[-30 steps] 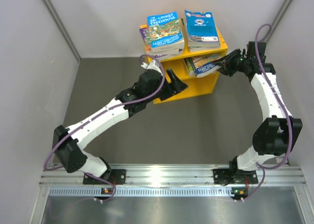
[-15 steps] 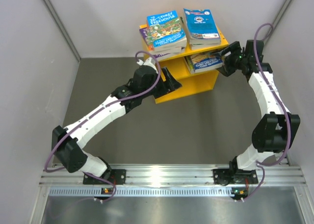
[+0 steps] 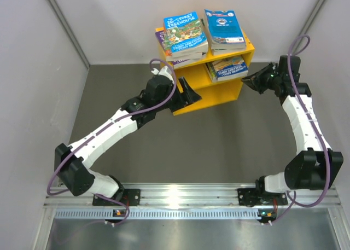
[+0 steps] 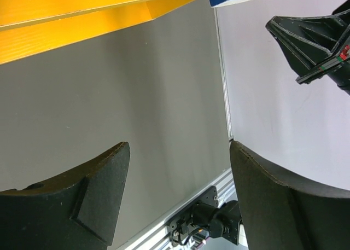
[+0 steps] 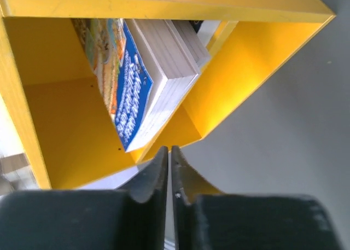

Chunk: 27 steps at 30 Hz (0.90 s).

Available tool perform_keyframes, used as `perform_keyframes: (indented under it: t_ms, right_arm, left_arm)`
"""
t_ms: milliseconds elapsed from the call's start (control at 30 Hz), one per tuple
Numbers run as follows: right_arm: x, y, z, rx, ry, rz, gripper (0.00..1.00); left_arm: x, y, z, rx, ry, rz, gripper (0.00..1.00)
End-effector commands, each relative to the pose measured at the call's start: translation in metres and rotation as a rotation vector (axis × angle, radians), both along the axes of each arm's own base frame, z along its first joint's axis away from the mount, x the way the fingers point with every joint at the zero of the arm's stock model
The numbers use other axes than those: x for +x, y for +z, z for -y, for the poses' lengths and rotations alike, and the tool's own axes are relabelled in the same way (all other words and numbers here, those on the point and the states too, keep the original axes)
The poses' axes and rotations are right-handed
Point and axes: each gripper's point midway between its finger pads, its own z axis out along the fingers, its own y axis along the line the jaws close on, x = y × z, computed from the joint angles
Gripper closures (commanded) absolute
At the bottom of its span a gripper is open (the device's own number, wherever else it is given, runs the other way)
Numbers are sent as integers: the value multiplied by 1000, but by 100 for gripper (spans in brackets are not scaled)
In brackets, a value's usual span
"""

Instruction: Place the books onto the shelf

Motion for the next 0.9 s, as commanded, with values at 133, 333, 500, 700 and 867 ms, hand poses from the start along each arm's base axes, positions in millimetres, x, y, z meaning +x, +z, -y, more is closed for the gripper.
perform_keyframes:
  t_ms: [133, 333, 500, 700, 867]
  right_arm:
    - [9, 1, 6, -15, -17, 27, 100]
    - [27, -1, 4, 8, -23, 27, 100]
    - [43, -8, 5, 15, -29, 14, 100]
    - [53, -3, 2, 34, -33, 40, 100]
    - [60, 3, -1, 56, -32, 65, 100]
  left_arm:
    - [-9, 25, -12, -55, 11, 60, 22]
    - [-16, 27, -22, -47, 26, 63, 22]
    - [-24, 32, -32, -45, 42, 73, 22]
    - [-34, 30, -45, -28, 52, 74, 22]
    - [-35, 27, -53, -11, 81, 77, 22]
